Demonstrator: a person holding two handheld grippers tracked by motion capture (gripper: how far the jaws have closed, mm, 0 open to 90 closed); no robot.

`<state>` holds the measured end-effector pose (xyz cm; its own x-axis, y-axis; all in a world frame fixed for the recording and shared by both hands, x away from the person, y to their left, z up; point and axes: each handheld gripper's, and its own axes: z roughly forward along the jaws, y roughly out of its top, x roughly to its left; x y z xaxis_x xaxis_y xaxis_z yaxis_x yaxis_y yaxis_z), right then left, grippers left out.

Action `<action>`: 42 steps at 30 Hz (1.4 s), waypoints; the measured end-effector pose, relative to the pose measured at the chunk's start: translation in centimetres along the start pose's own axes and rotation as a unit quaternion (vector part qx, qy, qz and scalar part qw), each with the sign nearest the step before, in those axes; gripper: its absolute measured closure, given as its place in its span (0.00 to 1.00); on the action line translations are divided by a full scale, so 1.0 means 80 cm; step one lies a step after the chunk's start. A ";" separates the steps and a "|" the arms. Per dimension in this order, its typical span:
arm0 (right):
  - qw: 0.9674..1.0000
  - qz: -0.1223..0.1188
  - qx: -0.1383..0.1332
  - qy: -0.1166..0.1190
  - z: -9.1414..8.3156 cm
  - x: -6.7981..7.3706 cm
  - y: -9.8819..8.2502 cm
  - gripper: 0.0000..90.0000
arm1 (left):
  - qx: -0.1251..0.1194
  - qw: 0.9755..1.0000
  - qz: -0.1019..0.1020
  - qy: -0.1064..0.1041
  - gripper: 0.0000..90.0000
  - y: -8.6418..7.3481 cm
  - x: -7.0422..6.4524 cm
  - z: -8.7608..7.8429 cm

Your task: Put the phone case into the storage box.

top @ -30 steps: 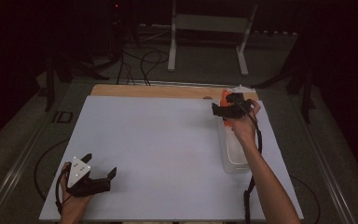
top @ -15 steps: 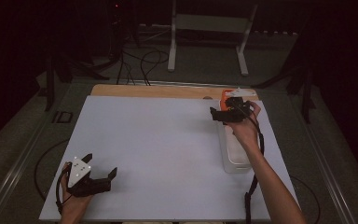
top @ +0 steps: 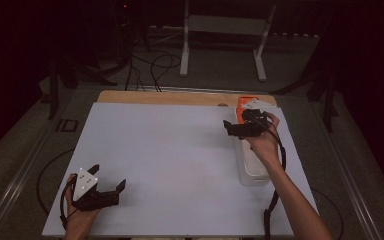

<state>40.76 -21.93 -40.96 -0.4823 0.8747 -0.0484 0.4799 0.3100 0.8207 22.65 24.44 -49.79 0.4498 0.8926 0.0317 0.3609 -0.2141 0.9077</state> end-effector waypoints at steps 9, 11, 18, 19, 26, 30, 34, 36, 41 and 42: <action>0.999 -0.012 -0.014 0.027 -0.016 0.013 -0.005 0.09 | -0.003 1.000 -0.003 -0.002 0.00 0.001 0.000 -0.001; 0.999 -0.011 -0.015 0.030 -0.018 0.015 -0.006 0.09 | -0.003 1.000 -0.002 -0.002 0.00 0.001 -0.001 -0.001; 0.998 -0.019 -0.025 0.046 -0.031 0.026 -0.009 0.09 | -0.004 1.000 -0.001 -0.004 0.00 0.002 -0.001 -0.001; 0.998 -0.021 -0.028 0.051 -0.035 0.029 -0.010 0.09 | -0.005 1.000 -0.001 -0.004 0.00 0.002 -0.001 -0.001; 0.997 -0.018 -0.041 0.064 -0.048 0.038 -0.018 0.09 | -0.008 1.000 -0.006 -0.007 0.00 0.003 0.000 -0.003; 0.996 -0.015 -0.054 0.067 -0.056 0.043 -0.020 0.09 | -0.010 1.000 -0.009 -0.007 0.00 0.004 0.001 -0.004; 0.995 -0.016 -0.060 0.074 -0.062 0.048 -0.024 0.09 | -0.013 1.000 -0.011 -0.009 0.00 0.004 0.001 -0.004; 0.994 -0.013 -0.070 0.080 -0.069 0.051 -0.027 0.09 | -0.016 1.000 -0.013 -0.010 0.00 0.005 0.002 -0.006; 0.994 -0.021 -0.077 0.078 -0.079 0.055 -0.033 0.09 | -0.019 1.000 -0.012 -0.009 0.00 0.006 0.002 -0.008; 0.994 -0.021 -0.077 0.078 -0.079 0.055 -0.033 0.09 | -0.018 1.000 -0.011 -0.009 0.00 0.007 0.003 -0.008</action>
<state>32.75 -21.24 -39.74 -0.6126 0.7904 -0.0058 0.3451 0.2740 0.8977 22.41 24.77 -49.04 0.4563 0.8898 0.0043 0.3408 -0.1792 0.9229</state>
